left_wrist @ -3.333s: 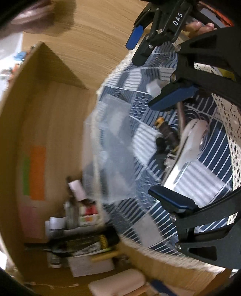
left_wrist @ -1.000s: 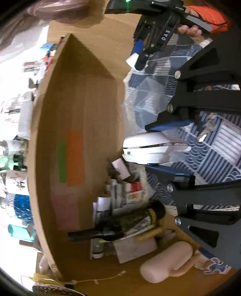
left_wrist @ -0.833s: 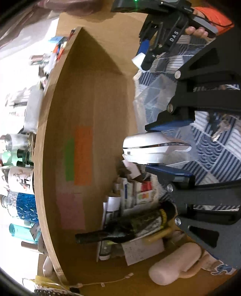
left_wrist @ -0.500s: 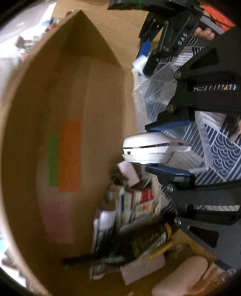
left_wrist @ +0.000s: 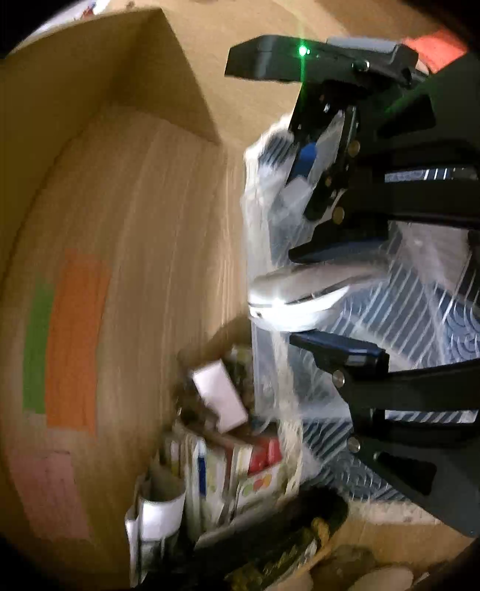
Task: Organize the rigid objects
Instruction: 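Carry both items into the clear plastic box and open both tools, then grasp the silver key with the left tool while the right tool grasps the metal rod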
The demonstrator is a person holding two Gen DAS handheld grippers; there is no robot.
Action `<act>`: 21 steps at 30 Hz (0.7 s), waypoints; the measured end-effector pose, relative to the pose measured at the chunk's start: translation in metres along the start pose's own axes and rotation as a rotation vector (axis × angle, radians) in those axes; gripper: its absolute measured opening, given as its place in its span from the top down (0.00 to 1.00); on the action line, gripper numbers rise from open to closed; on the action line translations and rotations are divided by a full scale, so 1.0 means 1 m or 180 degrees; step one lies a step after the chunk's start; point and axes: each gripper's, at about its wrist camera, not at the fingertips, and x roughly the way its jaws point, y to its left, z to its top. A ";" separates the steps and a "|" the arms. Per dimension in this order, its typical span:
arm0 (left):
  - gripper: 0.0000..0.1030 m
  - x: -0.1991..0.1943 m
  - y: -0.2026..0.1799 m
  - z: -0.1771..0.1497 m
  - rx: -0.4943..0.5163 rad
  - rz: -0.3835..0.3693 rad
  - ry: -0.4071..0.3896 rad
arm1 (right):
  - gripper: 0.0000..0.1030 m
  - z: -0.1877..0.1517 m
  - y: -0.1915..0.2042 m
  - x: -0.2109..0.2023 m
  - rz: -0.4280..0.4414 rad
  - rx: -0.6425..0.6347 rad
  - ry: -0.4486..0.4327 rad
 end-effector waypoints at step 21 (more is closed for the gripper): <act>0.16 -0.045 0.000 -0.027 0.0177 0.0369 -0.0089 | 0.34 -0.012 0.010 -0.086 0.0022 -0.0062 -0.0528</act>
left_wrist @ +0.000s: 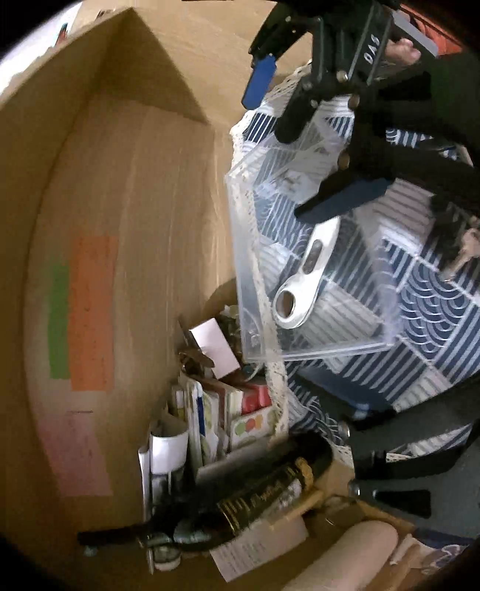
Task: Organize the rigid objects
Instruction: 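Grasp the silver key with the left tool while the right tool grasps the metal rod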
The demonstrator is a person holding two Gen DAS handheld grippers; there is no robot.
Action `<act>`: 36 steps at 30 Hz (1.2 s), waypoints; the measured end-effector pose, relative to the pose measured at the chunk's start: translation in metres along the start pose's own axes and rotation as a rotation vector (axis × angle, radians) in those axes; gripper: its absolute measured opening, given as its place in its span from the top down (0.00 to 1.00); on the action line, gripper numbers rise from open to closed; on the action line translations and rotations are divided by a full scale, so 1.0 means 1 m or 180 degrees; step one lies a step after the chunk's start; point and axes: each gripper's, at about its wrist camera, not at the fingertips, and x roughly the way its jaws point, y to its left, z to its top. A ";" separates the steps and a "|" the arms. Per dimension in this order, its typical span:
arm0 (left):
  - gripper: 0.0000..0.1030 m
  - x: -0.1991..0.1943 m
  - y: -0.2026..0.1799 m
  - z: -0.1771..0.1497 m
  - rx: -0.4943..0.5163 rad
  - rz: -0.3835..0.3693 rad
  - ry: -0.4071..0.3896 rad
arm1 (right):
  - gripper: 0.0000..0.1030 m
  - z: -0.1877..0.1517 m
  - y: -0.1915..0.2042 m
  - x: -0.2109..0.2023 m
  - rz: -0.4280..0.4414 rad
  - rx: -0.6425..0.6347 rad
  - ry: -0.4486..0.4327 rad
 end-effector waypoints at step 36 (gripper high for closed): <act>0.22 0.002 -0.020 -0.139 0.0251 -0.0124 0.0907 | 0.78 -0.125 0.048 -0.024 0.0938 -0.0571 0.0994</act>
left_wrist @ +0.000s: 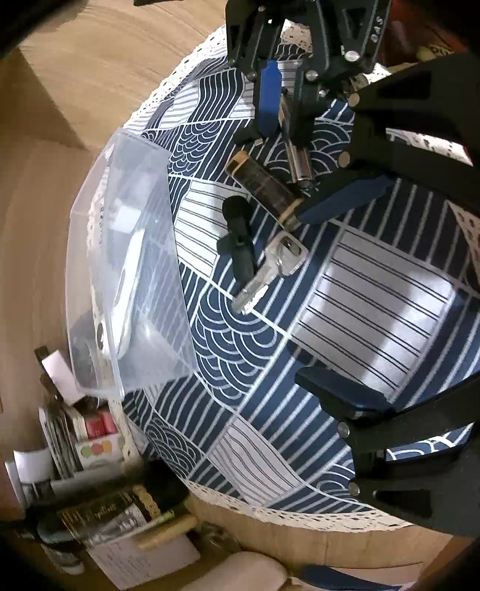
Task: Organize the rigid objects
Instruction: 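Grasp the silver key with the left tool while the right tool grasps the metal rod, then lower the key and rod into the clear box and open both tools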
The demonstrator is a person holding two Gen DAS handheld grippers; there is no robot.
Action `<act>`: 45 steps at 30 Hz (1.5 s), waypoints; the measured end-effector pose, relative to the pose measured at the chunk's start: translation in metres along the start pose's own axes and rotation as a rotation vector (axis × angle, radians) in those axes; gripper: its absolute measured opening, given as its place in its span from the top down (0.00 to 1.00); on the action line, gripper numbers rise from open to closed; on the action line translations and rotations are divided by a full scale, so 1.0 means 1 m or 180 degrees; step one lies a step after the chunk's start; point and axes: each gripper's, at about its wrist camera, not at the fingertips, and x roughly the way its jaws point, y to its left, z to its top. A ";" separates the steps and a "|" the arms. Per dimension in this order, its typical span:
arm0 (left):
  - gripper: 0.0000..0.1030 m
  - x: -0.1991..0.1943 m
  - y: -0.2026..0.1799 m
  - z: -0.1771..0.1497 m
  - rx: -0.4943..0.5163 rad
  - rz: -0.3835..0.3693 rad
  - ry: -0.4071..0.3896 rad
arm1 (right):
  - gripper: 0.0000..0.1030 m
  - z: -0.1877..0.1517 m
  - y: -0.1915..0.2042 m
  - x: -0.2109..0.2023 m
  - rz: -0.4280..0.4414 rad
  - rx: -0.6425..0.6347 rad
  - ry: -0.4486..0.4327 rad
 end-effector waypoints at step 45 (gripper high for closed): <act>0.74 -0.047 0.017 0.046 -0.0169 -0.0044 -0.0677 | 0.86 0.042 -0.065 -0.067 -0.0473 0.0645 -0.0959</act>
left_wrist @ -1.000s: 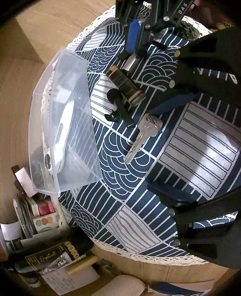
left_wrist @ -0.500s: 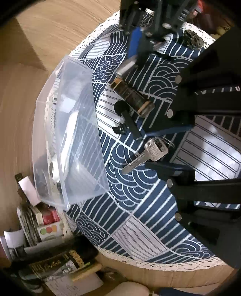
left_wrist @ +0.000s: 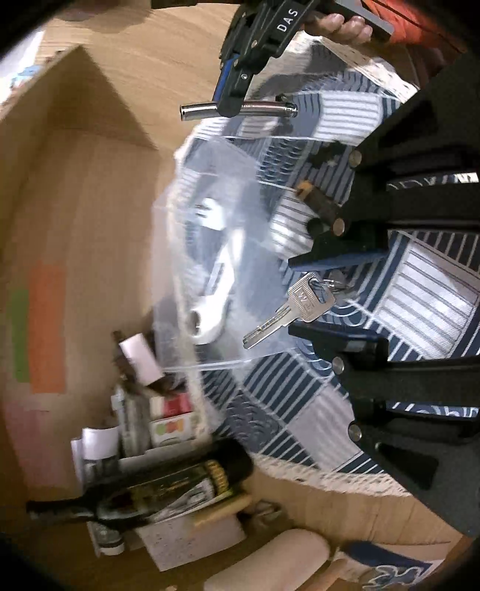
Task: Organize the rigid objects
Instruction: 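Lower the key and rod into the clear box and open both tools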
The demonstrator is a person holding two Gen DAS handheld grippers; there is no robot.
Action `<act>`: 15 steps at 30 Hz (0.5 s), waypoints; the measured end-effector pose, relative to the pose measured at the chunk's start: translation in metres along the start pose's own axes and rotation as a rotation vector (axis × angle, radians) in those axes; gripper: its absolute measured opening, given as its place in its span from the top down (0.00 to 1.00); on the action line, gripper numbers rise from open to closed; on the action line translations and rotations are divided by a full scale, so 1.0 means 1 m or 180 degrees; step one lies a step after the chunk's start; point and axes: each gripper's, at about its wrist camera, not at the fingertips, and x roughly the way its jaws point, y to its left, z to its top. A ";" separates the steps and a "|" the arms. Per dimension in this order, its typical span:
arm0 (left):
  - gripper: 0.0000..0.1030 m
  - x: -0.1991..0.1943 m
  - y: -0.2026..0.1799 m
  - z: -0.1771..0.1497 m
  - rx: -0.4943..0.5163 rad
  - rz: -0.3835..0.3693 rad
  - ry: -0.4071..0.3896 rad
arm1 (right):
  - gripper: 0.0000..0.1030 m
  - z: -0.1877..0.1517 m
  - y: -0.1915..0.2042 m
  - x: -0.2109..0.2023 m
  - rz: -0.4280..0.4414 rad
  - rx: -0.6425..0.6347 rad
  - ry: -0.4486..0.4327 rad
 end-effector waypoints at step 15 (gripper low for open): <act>0.74 -0.016 0.012 0.071 -0.0035 -0.0032 -0.0425 | 0.86 0.067 -0.013 0.007 -0.0159 0.0027 -0.0463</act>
